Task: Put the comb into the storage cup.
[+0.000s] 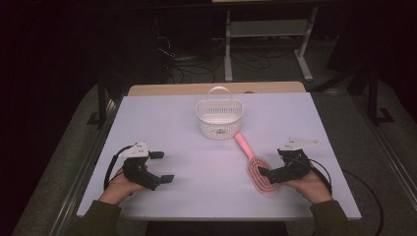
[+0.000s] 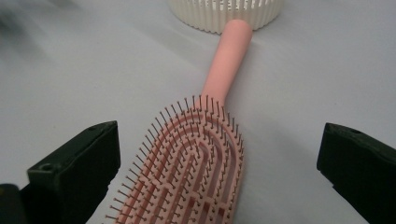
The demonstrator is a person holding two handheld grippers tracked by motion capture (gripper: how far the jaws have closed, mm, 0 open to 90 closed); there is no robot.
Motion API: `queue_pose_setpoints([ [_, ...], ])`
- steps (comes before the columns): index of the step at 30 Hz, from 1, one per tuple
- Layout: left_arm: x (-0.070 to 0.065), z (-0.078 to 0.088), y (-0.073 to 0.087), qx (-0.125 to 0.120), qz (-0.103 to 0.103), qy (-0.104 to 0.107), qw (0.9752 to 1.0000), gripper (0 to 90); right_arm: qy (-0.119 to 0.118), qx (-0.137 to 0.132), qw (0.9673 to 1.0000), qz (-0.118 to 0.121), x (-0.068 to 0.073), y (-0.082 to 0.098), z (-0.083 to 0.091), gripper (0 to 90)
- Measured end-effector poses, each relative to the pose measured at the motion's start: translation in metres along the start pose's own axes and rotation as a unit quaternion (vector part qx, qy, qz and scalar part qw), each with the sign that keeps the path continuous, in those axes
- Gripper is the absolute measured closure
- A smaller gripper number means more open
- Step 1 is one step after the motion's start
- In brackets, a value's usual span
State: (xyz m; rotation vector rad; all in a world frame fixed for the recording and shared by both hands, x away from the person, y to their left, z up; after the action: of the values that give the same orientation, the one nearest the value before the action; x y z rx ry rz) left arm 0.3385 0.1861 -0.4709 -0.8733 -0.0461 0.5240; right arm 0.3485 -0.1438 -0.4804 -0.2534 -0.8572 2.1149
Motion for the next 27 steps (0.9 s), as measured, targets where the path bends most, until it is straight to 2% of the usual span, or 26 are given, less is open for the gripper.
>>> queue_pose_setpoints([
  [9,0.0,0.001,-0.001,-0.004,0.0,-0.004,1.0,0.1,-0.008,0.01,0.9999,-0.001,-0.001,-0.006,-0.004,0.0],
  [15,0.001,0.001,0.0,-0.005,0.002,-0.004,1.0,0.1,-0.005,0.021,0.9997,0.007,-0.001,-0.013,-0.007,0.0],
  [27,0.0,0.0,-0.001,-0.007,-0.001,-0.004,1.0,0.1,-0.002,0.021,0.9997,0.01,-0.002,-0.028,-0.009,0.0],
])
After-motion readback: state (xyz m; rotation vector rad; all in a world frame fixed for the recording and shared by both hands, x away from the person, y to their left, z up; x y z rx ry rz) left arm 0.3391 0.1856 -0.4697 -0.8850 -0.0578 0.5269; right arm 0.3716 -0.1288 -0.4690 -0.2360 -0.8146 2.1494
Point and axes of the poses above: each handheld gripper's, and its own axes: z roughly backward along the jaws, y roughly out of its underside, x roughly to its left, the point moved 10 cm from there along -z, roughly forward along the jaws, and after that the axes turned 9 degrees about x, right-handed, at the moved point
